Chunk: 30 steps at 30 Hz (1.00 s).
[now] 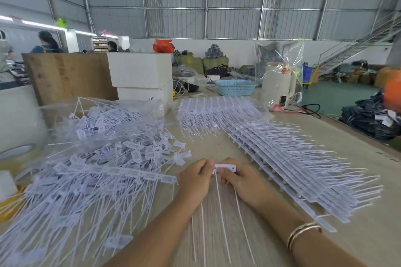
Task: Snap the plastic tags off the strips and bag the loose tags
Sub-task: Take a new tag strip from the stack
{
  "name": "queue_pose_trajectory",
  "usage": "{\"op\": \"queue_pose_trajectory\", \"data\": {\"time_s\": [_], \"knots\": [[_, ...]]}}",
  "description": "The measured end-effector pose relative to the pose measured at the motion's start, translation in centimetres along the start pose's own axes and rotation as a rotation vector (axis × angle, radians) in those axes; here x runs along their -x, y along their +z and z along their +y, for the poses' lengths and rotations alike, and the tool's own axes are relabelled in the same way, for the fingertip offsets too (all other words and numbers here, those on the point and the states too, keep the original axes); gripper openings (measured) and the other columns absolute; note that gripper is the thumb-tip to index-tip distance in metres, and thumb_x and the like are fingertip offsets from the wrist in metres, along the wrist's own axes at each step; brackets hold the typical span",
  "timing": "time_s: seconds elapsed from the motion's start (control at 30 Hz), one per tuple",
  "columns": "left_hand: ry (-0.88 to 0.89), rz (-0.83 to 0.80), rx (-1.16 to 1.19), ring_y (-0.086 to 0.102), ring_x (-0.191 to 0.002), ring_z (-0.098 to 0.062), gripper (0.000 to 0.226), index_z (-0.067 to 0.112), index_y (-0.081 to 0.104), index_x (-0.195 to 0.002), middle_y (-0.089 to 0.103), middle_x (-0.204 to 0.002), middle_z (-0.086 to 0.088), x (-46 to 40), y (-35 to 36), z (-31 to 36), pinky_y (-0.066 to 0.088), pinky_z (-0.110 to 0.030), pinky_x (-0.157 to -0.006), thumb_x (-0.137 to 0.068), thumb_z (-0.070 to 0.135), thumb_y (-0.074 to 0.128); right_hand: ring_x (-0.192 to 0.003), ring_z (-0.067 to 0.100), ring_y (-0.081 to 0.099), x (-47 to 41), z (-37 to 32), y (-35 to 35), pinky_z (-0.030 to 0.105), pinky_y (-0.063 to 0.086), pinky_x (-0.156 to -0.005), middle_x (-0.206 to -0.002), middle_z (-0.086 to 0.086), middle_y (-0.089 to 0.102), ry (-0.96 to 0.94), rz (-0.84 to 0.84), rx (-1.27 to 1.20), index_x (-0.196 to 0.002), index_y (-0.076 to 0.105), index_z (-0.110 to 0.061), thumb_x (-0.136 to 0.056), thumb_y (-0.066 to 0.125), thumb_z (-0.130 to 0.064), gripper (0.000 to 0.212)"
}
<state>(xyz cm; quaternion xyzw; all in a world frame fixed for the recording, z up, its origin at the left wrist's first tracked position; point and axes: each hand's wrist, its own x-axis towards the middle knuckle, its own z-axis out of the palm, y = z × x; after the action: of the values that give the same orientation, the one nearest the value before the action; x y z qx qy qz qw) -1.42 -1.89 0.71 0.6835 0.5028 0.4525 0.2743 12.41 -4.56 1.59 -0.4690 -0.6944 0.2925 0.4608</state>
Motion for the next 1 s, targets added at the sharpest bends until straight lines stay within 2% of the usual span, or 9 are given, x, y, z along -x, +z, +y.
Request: {"op": "queue_pose_trajectory", "data": {"time_s": [0.07,0.17,0.43,0.5,0.6,0.73,0.8,0.87,1.0], "knots": [[-0.031,0.003,0.081,0.047,-0.06,-0.008,0.035,0.023,0.055,-0.064,0.052,-0.064,0.002,0.1,0.0,0.1,0.033,-0.015,-0.055,-0.097,0.027,0.047,-0.064,0.011,0.052,-0.1,0.2,0.1,0.025,0.042,-0.065,-0.065,-0.006,0.058,-0.01,0.011,0.003,-0.08,0.063,-0.008,-0.094,0.054,-0.012,0.017],[-0.064,0.005,0.15,0.05,-0.065,-0.012,0.035,0.021,0.055,-0.064,0.053,-0.064,0.003,0.2,0.0,0.2,0.038,-0.027,-0.067,-0.097,0.026,0.047,-0.065,0.013,0.052,-0.3,0.4,0.2,0.031,0.043,-0.066,-0.066,-0.004,0.058,-0.036,0.031,0.004,-0.083,0.063,-0.001,-0.094,0.054,-0.009,0.016],[-0.118,0.012,0.241,0.052,-0.07,-0.014,0.033,0.011,0.063,-0.073,0.056,-0.069,-0.001,0.4,-0.2,0.7,0.039,-0.028,-0.07,-0.097,0.028,0.049,-0.064,0.012,0.053,-0.1,0.2,0.3,0.035,0.046,-0.066,-0.068,0.001,0.056,-0.066,0.059,0.03,-0.08,0.063,-0.008,-0.095,0.053,-0.008,0.017],[-0.137,0.023,0.3,0.051,-0.07,-0.015,0.034,0.005,0.065,-0.078,0.056,-0.07,-0.002,0.6,0.0,1.0,0.038,-0.027,-0.068,-0.097,0.028,0.048,-0.066,0.008,0.052,0.0,0.0,0.5,0.031,0.048,-0.066,-0.074,0.008,0.056,-0.08,0.077,0.017,-0.082,0.064,-0.008,-0.095,0.052,-0.007,0.018],[-0.156,0.037,0.363,0.051,-0.065,-0.008,0.033,0.012,0.064,-0.077,0.056,-0.067,0.004,0.8,0.2,1.5,0.038,-0.023,-0.065,-0.098,0.029,0.046,-0.065,0.005,0.051,0.1,-0.4,0.6,0.015,0.045,-0.062,-0.081,0.011,0.057,-0.098,0.11,-0.022,-0.084,0.064,-0.008,-0.096,0.05,-0.009,0.018],[-0.128,0.033,0.387,0.05,-0.056,0.006,0.033,0.016,0.061,-0.074,0.054,-0.065,0.008,0.9,0.2,1.5,0.038,-0.009,-0.059,-0.099,0.027,0.044,-0.06,0.001,0.05,0.3,-0.6,0.7,0.009,0.039,-0.06,-0.07,-0.009,0.055,-0.123,0.127,-0.033,-0.08,0.061,-0.018,-0.097,0.051,-0.01,0.022],[-0.125,0.024,0.426,0.048,-0.052,0.009,0.034,0.016,0.061,-0.071,0.052,-0.061,0.011,1.0,0.2,1.5,0.036,-0.003,-0.053,-0.099,0.026,0.044,-0.062,0.003,0.051,0.2,-0.5,0.8,0.013,0.042,-0.062,-0.07,-0.012,0.056,-0.127,0.126,-0.06,-0.081,0.062,-0.017,-0.097,0.05,-0.009,0.021],[-0.137,0.014,0.461,0.049,-0.053,0.009,0.034,0.019,0.062,-0.071,0.053,-0.056,0.015,1.1,0.1,1.6,0.036,-0.002,-0.053,-0.099,0.027,0.044,-0.064,0.008,0.053,0.1,-0.4,0.7,0.021,0.045,-0.064,-0.07,-0.009,0.055,-0.122,0.124,-0.111,-0.084,0.063,-0.011,-0.097,0.05,-0.009,0.019],[-0.137,-0.001,0.494,0.056,-0.061,0.003,0.033,0.019,0.064,-0.074,0.062,-0.061,0.012,1.0,0.1,1.5,0.041,-0.011,-0.061,-0.099,0.027,0.044,-0.072,0.017,0.059,0.0,-0.5,0.8,0.028,0.048,-0.069,-0.075,0.001,0.061,-0.106,0.091,-0.233,-0.086,0.063,-0.006,-0.097,0.049,-0.008,0.018]]}}
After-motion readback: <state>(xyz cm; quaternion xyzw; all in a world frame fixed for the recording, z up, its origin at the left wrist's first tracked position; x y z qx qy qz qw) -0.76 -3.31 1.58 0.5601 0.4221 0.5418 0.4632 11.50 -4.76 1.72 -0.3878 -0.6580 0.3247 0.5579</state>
